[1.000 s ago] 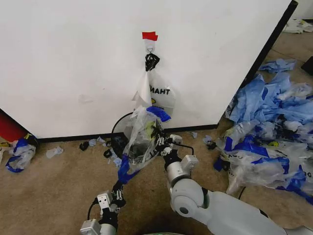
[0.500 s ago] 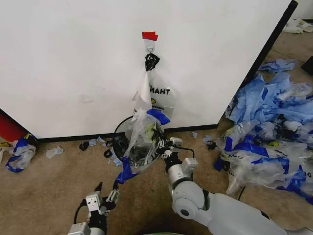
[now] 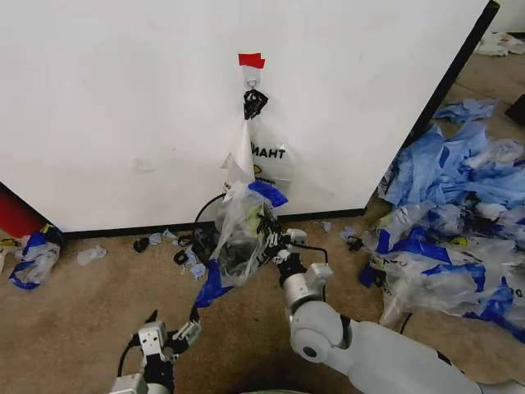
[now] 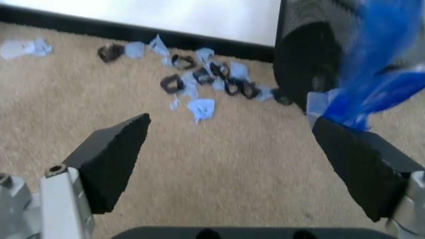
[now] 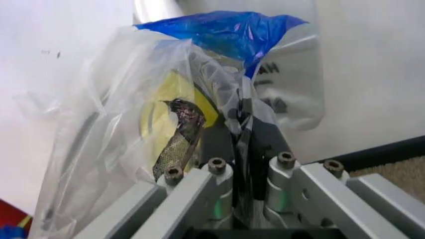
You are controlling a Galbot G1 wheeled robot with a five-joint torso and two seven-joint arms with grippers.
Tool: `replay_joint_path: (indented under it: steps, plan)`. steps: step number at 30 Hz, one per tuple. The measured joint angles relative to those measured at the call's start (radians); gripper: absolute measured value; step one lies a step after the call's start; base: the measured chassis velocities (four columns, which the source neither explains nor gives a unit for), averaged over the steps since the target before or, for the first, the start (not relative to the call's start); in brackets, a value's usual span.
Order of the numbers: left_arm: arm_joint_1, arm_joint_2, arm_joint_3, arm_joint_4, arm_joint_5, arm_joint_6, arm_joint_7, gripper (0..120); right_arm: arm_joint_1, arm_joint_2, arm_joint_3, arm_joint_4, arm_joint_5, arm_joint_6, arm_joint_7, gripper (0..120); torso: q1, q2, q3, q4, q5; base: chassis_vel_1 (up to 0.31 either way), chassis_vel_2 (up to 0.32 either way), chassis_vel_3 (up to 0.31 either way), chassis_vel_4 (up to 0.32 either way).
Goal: Pick up the garbage bag from the wall and place it over the trash bin.
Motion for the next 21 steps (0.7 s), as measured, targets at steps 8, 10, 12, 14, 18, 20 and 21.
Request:
replay_joint_path:
  steps: [8, 10, 12, 14, 18, 20, 21]
  plan:
    - [0.089, 0.006, 0.012, -0.038, 0.003, -0.008, 0.013, 95, 0.019, 0.02, 0.008, -0.047, 0.001, -0.001, -0.002, 1, 0.0, 0.0, 0.0, 0.0001, 0.0006, 0.0, 0.0, 0.0, 0.0]
    - [0.102, 0.004, 0.015, -0.038, 0.015, -0.014, 0.017, 94, 0.02, 0.027, 0.011, -0.054, 0.001, -0.001, -0.002, 1, 0.0, 0.0, 0.0, 0.0002, 0.0004, 0.0, 0.0, 0.0, 0.0]
    - [0.112, -0.003, 0.015, -0.032, 0.042, -0.029, 0.021, 94, 0.021, 0.035, 0.014, -0.059, -0.001, 0.0, -0.002, 1, 0.0, 0.0, 0.0, 0.0003, 0.0001, 0.0, 0.0, 0.0, 0.0]
    - [0.105, -0.007, -0.002, -0.037, 0.068, -0.042, 0.028, 94, 0.016, 0.032, 0.012, -0.053, -0.002, 0.0, -0.002, 1, 0.0, 0.0, 0.0, 0.0004, -0.0001, 0.0, 0.0, 0.0, 0.0]
    - [0.058, 0.004, -0.039, -0.081, 0.083, -0.044, 0.045, 94, -0.005, 0.016, -0.011, -0.027, -0.012, -0.001, -0.003, 1, 0.0, 0.0, 0.0, -0.0002, 0.0001, 0.0, 0.0, 0.0, 0.0]
    - [0.032, 0.017, -0.052, -0.104, 0.072, -0.032, 0.053, 94, -0.013, 0.012, -0.022, -0.02, -0.018, -0.001, -0.003, 1, 0.0, 0.0, 0.0, -0.0002, 0.0001, 0.0, 0.0, 0.0, 0.0]
    - [0.015, 0.026, -0.062, -0.118, 0.061, -0.023, 0.057, 94, -0.017, 0.008, -0.031, -0.016, -0.023, -0.001, -0.003, 1, 0.0, 0.0, 0.0, -0.0004, 0.0002, 0.0, 0.0, 0.0, 0.0]
